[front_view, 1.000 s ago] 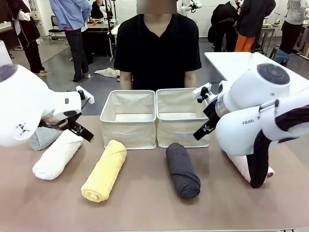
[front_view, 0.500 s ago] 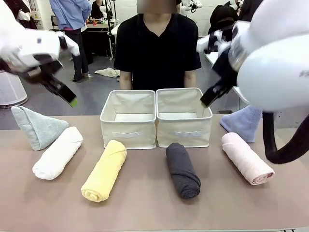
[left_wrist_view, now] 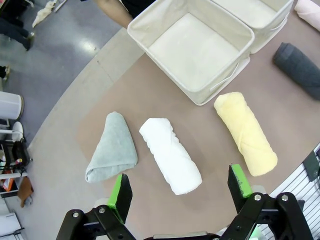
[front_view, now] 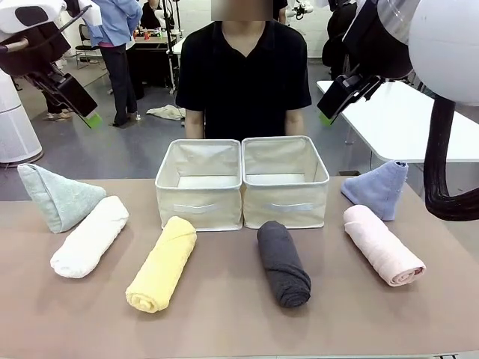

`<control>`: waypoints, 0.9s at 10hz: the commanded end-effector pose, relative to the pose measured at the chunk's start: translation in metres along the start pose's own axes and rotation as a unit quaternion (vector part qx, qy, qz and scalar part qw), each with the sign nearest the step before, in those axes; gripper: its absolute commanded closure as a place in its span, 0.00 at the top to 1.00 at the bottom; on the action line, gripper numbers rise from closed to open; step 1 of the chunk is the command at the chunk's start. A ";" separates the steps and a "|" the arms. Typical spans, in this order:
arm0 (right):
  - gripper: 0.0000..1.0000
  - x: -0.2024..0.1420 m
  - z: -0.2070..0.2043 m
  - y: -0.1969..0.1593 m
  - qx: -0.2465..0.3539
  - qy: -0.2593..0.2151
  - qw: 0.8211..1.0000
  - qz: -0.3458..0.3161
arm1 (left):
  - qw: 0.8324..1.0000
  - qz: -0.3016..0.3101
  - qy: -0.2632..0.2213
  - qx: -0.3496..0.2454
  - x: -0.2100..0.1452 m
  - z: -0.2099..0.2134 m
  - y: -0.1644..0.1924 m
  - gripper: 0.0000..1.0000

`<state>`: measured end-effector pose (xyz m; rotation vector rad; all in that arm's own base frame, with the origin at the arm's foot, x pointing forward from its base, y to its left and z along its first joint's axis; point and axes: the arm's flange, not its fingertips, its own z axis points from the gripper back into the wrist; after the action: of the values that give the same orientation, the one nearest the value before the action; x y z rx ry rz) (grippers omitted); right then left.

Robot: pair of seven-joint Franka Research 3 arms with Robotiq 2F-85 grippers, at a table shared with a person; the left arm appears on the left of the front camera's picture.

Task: Sort the towels based on their folding style.
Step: Pick up one triangle-folded towel and place it in the left Fabric basket.

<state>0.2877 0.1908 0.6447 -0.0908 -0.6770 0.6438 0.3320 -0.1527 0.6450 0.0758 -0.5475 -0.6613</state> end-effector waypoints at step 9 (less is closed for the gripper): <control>1.00 -0.072 0.036 -0.107 0.265 -0.089 0.959 0.030 | 0.966 -0.080 -0.095 -0.226 -0.058 0.021 0.086 1.00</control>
<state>0.2952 0.0851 0.6600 0.3020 -0.6785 0.8373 0.3425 -0.0707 0.6485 -0.2692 -0.5716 -0.9060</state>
